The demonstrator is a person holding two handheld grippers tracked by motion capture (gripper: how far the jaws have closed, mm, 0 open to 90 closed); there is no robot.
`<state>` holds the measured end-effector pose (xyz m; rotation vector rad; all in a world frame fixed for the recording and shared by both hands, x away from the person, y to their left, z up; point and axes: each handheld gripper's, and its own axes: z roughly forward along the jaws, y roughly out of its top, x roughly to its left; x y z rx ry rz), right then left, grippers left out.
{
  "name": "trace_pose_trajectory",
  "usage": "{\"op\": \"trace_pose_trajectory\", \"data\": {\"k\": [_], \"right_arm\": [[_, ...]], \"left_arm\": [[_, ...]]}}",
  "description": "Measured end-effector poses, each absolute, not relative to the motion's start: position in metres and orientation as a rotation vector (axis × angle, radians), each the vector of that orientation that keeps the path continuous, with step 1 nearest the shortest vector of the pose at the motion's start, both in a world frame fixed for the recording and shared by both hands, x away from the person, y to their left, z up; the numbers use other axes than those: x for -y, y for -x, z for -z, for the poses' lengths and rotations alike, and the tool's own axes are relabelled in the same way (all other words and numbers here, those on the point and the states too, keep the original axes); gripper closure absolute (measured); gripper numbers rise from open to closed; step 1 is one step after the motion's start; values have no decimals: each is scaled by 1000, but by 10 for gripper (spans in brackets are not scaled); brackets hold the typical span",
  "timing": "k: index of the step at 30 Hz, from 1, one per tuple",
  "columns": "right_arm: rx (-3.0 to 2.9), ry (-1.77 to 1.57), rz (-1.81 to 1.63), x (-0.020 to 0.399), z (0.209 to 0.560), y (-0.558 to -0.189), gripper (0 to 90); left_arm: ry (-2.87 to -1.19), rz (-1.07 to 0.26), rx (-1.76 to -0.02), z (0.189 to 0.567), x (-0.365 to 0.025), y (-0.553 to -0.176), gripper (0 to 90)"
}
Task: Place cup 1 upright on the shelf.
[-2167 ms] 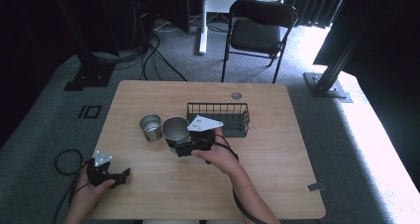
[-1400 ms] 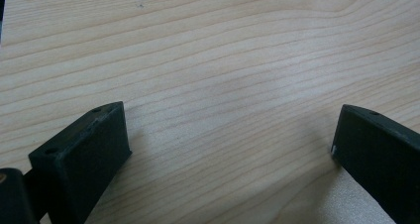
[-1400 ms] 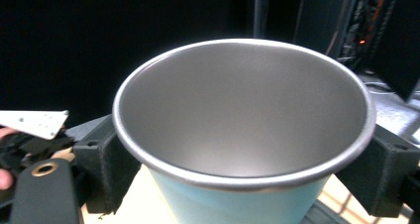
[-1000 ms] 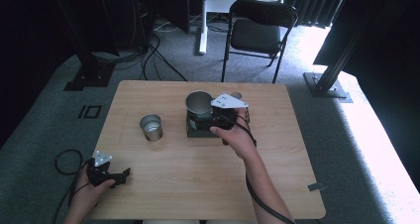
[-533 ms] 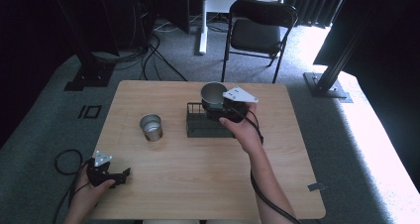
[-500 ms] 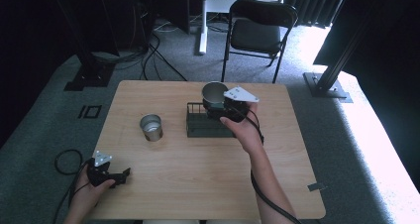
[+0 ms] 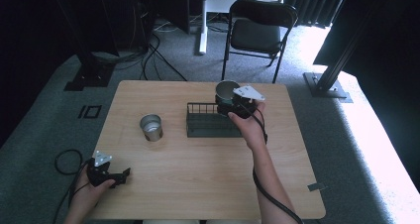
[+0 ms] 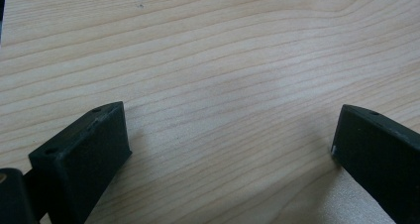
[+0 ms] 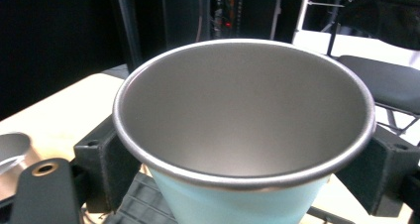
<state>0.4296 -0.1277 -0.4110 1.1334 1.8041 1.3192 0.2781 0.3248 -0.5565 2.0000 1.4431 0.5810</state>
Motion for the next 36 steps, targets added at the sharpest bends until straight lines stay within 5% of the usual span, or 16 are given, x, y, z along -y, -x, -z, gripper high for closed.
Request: {"op": "trace_pose_trajectory", "data": {"k": [36], "right_arm": [[-1769, -1281, -1246, 154, 467, -450, 132]], "left_arm": [[-2001, -581, -1443, 556, -325, -278, 18]]}}
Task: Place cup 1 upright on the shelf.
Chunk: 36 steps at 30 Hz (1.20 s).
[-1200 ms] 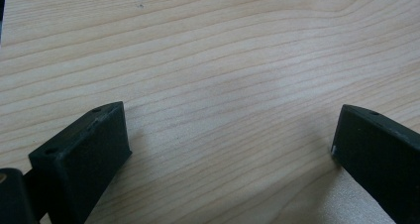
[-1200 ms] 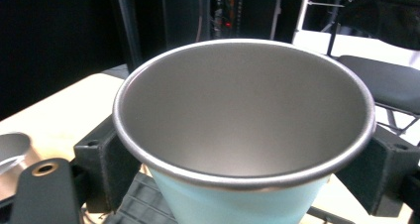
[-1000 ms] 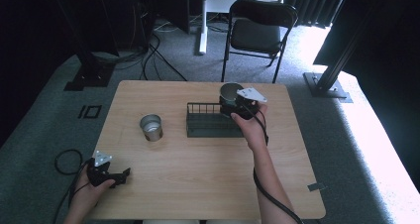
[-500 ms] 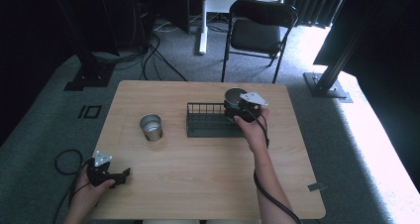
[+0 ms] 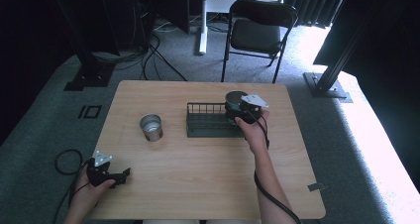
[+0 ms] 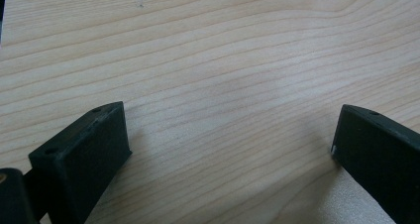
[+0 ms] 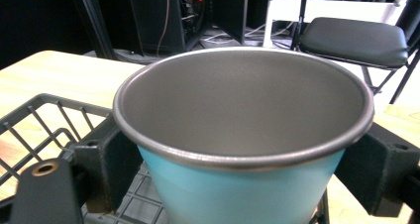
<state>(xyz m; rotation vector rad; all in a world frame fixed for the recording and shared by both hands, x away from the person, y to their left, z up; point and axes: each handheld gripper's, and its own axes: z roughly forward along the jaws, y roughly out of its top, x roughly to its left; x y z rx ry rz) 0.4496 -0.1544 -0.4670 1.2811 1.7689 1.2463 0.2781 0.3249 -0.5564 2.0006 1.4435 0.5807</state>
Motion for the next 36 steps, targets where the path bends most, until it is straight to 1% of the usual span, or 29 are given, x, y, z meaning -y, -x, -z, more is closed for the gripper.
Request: {"op": "trace_pose_trajectory", "data": {"k": [8, 19, 25, 36], "right_arm": [[-1745, -1273, -1263, 157, 474, -448, 132], [-1790, -1255, -1249, 161, 474, -445, 120], [-1790, -1299, -1247, 163, 479, -440, 111], [-1798, -1266, -1241, 169, 482, -425, 111]], "left_arm": [[-2000, -581, -1443, 556, -325, -278, 18], [-2000, -581, -1444, 556, -325, -278, 18], [-2000, -581, -1443, 556, -325, -278, 18], [-2000, -581, -1443, 556, -325, -278, 18]]}}
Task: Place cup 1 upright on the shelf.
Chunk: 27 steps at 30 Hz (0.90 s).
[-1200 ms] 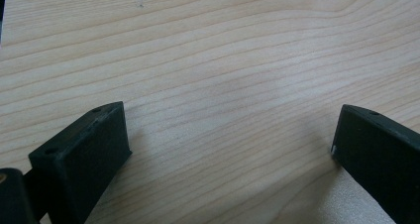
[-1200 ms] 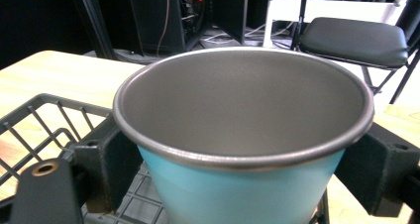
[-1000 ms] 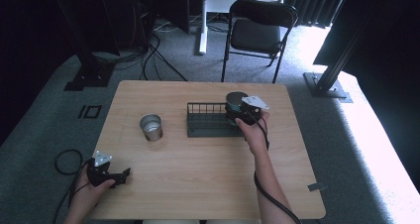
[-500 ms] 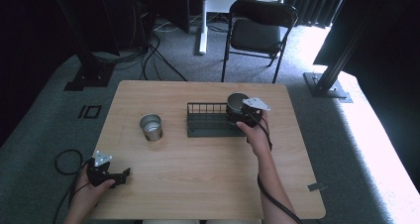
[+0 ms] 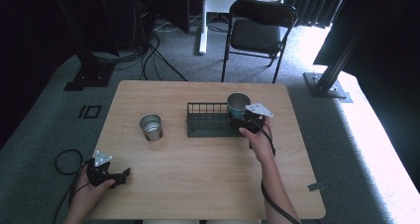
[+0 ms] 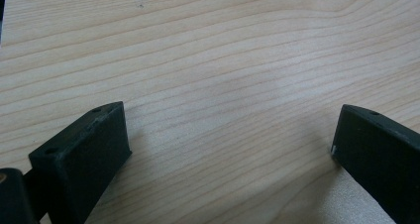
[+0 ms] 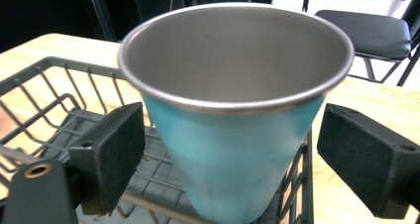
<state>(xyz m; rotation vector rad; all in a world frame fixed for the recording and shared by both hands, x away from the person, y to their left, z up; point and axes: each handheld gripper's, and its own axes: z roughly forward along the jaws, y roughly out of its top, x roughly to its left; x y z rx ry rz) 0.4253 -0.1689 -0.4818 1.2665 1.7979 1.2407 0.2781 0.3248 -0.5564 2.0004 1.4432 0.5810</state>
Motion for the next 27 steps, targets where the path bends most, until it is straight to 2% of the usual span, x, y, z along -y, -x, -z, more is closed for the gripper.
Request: {"op": "trace_pose_trajectory", "data": {"k": [27], "right_arm": [[-1807, -1226, -1249, 186, 485, -387, 112]], "left_arm": [[-2001, -581, -1443, 556, -325, -278, 18]]}}
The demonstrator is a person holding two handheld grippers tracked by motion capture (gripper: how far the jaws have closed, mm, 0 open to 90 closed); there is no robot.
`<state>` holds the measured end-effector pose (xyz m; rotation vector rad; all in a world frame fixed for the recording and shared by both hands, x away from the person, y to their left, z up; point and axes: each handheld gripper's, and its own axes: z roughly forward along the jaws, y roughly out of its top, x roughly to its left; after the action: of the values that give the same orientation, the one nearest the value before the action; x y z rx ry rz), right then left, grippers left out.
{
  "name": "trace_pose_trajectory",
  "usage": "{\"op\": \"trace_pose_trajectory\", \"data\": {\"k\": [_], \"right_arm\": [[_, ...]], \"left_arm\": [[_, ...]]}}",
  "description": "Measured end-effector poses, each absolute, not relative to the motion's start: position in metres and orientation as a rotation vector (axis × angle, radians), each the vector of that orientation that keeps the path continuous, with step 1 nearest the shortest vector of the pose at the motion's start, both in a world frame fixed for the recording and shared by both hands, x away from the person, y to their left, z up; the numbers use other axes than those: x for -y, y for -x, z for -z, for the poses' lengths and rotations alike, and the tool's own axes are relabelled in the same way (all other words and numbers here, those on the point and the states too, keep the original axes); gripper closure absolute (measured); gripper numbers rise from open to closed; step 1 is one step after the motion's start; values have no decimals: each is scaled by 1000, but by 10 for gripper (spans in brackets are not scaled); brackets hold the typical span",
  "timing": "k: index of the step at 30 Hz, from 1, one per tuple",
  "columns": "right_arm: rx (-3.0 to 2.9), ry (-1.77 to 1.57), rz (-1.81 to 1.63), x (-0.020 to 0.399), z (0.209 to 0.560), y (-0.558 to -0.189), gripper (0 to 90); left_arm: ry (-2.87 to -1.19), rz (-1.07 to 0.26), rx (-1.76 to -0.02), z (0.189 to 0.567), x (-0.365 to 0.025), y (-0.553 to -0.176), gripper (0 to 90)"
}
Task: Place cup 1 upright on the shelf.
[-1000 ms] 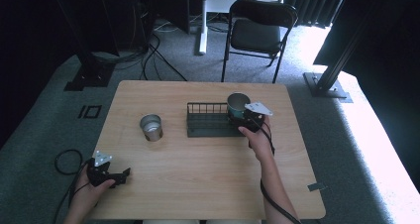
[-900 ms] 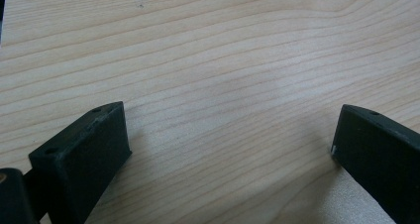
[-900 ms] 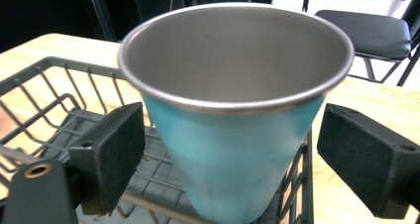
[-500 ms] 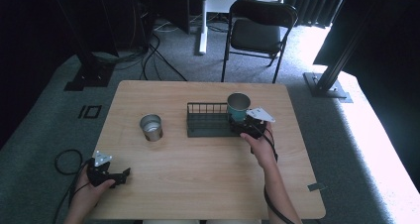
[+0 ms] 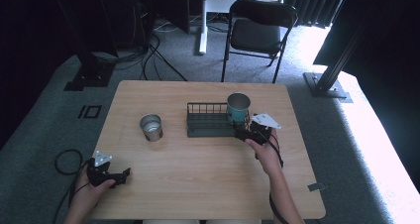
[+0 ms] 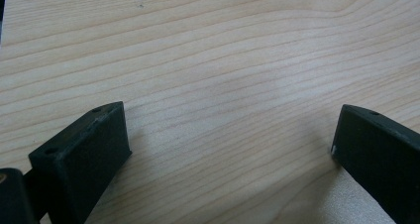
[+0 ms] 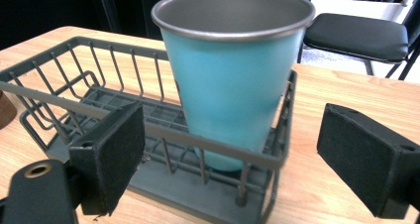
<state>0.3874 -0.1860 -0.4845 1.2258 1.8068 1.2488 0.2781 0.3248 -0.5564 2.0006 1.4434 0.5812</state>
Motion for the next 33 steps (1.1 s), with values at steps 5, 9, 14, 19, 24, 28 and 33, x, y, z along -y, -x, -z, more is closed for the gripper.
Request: {"op": "trace_pose_trajectory", "data": {"k": [5, 9, 14, 19, 24, 28, 33], "right_arm": [[-1810, -1235, -1239, 192, 488, -380, 112], [-1817, -1236, -1222, 198, 493, -374, 112], [-1809, -1267, -1206, 208, 501, -368, 112], [-1812, -1288, -1186, 217, 510, -362, 112], [-1817, -1312, -1171, 223, 519, -357, 112], [-1822, -1326, -1155, 228, 525, -353, 112], [-1834, -1355, -1120, 236, 531, -348, 112]], "left_arm": [[-2000, -581, -1443, 556, -325, -278, 18], [-2001, -581, -1444, 556, -325, -278, 18], [-2001, -581, -1443, 556, -325, -278, 18], [-2000, -581, -1444, 556, -325, -278, 18], [-2000, -582, -1443, 556, -325, -278, 18], [-2001, -582, -1443, 556, -325, -278, 18], [-2002, -582, -1443, 556, -325, -278, 18]]}}
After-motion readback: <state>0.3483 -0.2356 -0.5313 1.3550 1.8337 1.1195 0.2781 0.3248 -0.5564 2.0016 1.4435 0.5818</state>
